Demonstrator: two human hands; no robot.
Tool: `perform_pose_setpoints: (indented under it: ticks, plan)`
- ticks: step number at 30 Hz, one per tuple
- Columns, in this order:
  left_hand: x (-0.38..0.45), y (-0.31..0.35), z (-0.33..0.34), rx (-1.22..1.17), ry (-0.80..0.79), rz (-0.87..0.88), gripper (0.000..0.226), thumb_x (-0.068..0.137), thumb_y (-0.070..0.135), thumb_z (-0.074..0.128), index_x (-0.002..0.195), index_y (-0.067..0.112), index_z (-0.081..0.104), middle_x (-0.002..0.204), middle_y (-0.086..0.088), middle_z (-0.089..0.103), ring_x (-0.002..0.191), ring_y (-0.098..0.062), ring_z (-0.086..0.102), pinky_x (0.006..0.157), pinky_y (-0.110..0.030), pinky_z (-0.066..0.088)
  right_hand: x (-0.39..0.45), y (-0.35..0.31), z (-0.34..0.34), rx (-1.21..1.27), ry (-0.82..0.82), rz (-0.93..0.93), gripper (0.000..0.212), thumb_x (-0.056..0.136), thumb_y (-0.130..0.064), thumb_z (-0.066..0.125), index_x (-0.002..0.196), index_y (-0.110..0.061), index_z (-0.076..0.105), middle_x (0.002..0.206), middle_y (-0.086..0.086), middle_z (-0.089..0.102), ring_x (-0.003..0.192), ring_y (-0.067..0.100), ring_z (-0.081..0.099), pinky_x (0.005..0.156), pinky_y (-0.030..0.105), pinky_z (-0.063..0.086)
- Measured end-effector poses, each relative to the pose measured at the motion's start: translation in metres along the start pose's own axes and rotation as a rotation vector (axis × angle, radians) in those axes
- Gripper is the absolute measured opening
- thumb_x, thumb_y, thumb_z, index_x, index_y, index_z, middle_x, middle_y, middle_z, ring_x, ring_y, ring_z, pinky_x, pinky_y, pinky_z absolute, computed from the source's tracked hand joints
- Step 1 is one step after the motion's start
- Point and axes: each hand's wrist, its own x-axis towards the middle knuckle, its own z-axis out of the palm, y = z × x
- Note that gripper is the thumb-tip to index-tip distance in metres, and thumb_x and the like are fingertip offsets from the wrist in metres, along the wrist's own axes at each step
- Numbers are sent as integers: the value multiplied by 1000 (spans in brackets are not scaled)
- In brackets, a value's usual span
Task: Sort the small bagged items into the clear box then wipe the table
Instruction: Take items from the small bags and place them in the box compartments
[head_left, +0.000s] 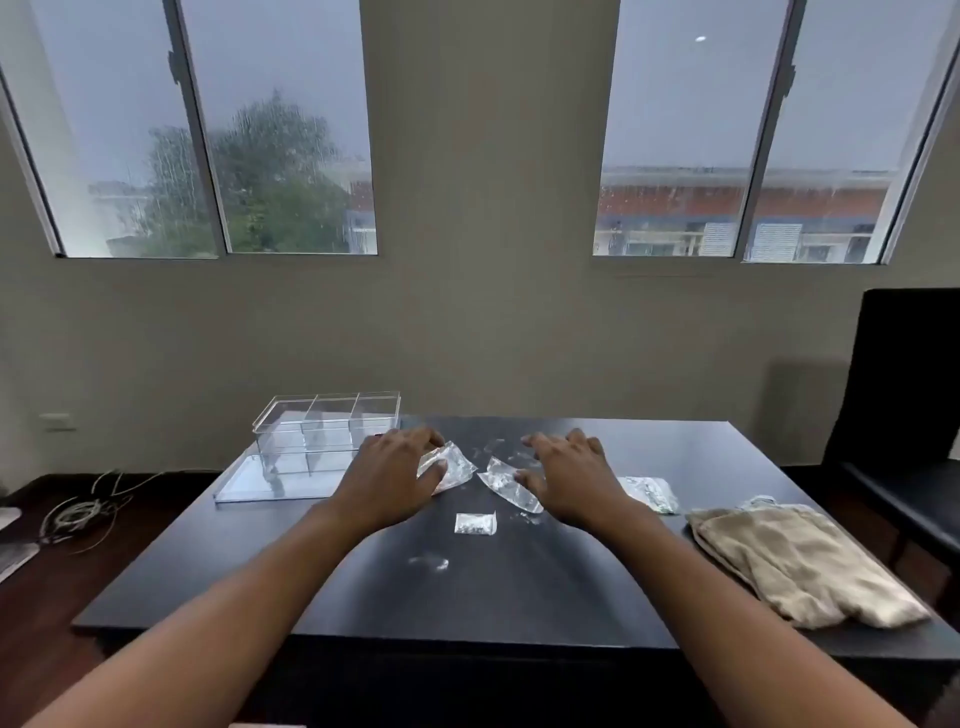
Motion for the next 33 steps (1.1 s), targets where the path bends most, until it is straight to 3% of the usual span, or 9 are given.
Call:
perform_pose_setpoints:
  ticks: [6, 10, 13, 17, 22, 25, 27, 30, 33]
  plan:
    - [22, -1, 21, 39, -191, -152, 54, 96, 50, 60, 143, 29, 46, 145, -2, 59, 137, -26, 53, 112, -44, 31, 24, -16, 14, -105, -111, 46, 59, 94, -43, 58, 148, -24, 41, 139, 7, 62, 129, 33, 45, 103, 45, 29]
    - [26, -13, 37, -12, -205, -252, 65, 88, 59, 66, 144, 34, 43, 150, 0, 53, 140, -25, 48, 102, -43, 28, 35, -19, 12, -92, -187, 109, 70, 93, -42, 62, 154, -28, 31, 142, 8, 58, 134, 33, 43, 105, 47, 27]
    - [29, -18, 40, -117, -128, -307, 69, 81, 57, 76, 140, 36, 47, 144, 7, 60, 136, -21, 52, 94, -39, 27, 40, -19, 11, -105, -219, 153, 68, 94, -46, 63, 153, -27, 32, 144, 11, 54, 136, 33, 43, 107, 48, 27]
    - [33, -21, 36, -241, -47, -338, 64, 78, 46, 83, 133, 34, 52, 118, 10, 68, 122, -20, 63, 103, -39, 39, 53, -16, 8, 3, -323, 212, 56, 92, -45, 69, 137, -27, 43, 135, 4, 63, 134, 29, 48, 107, 48, 27]
    - [33, -26, 34, -298, 106, -303, 12, 92, 44, 71, 92, 33, 66, 82, 15, 70, 95, -18, 73, 93, -38, 52, 63, -19, -8, 25, -402, 202, 39, 91, -38, 73, 124, -19, 67, 124, -2, 70, 125, 24, 59, 102, 42, 34]
    - [42, -32, 28, -457, 223, -284, 26, 100, 41, 61, 86, 21, 70, 78, 6, 76, 78, -19, 72, 79, -43, 59, 68, -21, -13, 22, -414, 147, 13, 91, -29, 70, 100, -28, 79, 95, -15, 70, 116, 19, 63, 107, 44, 39]
    - [52, -40, 17, -531, 310, -274, 28, 104, 35, 58, 93, 17, 75, 84, -3, 76, 76, -24, 71, 73, -43, 58, 69, -24, -15, 44, -413, 130, 12, 92, -31, 69, 100, -28, 77, 99, -14, 71, 115, 19, 63, 108, 47, 39]
    - [69, -66, 4, -499, 443, -266, 32, 106, 34, 53, 100, 17, 79, 93, -8, 71, 81, -27, 67, 77, -39, 53, 60, -33, -20, 45, -420, 126, 46, 90, -58, 67, 122, -25, 58, 121, -9, 65, 118, 20, 58, 104, 44, 37]
    - [80, -100, 1, -416, 493, -328, 35, 104, 37, 51, 98, 14, 77, 88, -10, 72, 84, -33, 69, 75, -41, 55, 49, -42, -23, -3, -526, 92, 75, 73, -74, 74, 127, -27, 51, 120, -10, 62, 118, 19, 57, 102, 42, 39]
